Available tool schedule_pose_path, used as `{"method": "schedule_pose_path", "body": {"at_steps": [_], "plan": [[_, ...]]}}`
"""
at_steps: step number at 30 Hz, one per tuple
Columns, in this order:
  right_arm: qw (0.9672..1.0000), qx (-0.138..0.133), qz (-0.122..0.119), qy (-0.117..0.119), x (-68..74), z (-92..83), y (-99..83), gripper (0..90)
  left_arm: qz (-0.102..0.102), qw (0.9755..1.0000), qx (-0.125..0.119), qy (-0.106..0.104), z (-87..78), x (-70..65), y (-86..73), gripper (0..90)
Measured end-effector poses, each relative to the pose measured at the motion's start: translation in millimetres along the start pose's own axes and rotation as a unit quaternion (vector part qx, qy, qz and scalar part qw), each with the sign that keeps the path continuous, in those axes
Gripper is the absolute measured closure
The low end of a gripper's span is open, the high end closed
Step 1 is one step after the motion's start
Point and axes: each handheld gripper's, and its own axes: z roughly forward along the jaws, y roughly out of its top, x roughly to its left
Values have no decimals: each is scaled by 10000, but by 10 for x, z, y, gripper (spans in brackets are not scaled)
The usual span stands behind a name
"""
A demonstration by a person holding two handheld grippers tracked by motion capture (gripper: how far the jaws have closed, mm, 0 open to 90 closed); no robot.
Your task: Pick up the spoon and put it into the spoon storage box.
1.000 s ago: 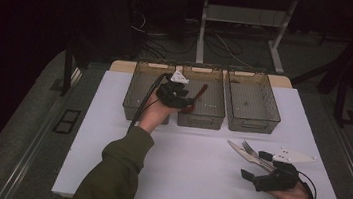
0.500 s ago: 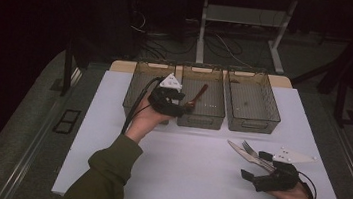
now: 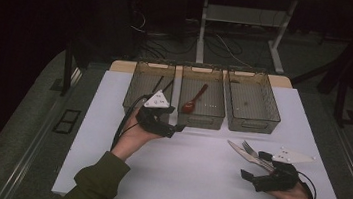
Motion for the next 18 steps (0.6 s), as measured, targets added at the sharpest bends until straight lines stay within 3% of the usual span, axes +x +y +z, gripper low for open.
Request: {"method": "schedule_pose_path", "body": {"at_steps": [10,18], "plan": [[10000,-11,-22,-2,3,-7,-2,6,-67,10000,-42,-27,-192,-67,-278,200],[10000,-8,-29,-1,5,-8,-1,6,-173,9996,-207,-39,-369,-137,-487,182]]}}
